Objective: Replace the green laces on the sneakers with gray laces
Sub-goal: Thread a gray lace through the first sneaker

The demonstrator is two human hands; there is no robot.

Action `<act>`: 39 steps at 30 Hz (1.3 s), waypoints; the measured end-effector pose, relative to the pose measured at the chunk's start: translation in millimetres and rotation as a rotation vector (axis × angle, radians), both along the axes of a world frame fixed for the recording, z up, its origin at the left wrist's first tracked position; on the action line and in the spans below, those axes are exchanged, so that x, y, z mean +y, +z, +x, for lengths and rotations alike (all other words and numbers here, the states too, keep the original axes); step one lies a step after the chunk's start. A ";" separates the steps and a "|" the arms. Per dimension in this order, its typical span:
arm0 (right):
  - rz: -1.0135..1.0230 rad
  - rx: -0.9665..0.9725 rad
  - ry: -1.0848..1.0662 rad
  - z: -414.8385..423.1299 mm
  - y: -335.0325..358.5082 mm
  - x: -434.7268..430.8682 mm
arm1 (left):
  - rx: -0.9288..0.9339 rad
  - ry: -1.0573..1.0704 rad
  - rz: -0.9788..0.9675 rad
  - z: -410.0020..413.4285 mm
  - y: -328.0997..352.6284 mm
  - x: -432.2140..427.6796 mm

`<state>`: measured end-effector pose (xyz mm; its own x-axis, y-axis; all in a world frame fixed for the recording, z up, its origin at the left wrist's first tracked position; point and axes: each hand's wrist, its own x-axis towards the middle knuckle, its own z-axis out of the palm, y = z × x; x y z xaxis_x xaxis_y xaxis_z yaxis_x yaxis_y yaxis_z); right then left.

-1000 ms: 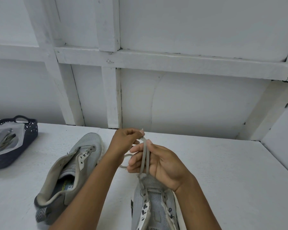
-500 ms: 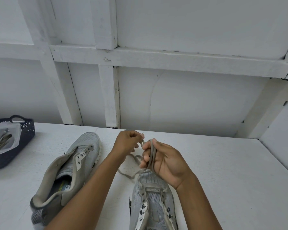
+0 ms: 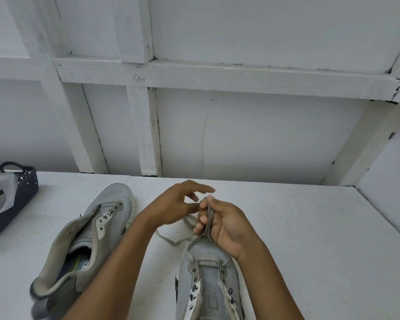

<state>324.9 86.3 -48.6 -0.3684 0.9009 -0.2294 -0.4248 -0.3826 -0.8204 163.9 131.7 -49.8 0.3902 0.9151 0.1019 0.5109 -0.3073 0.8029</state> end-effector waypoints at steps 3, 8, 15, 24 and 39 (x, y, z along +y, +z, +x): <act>-0.010 0.001 0.017 -0.1 -0.3 -0.1 | -0.002 -0.100 0.061 2.9 -5.4 -3.1; 0.023 0.011 0.056 3.5 0.3 -0.6 | -0.060 -0.039 0.079 7.3 -8.0 3.7; 0.031 -0.007 0.082 4.6 1.3 -1.4 | -0.076 0.167 0.191 14.8 9.3 20.4; 0.016 -0.004 0.011 3.2 -3.7 0.5 | 0.145 0.133 0.027 12.9 0.6 23.4; 0.029 0.029 0.039 4.0 -3.5 -0.3 | -0.420 0.078 -0.426 21.9 20.6 -17.6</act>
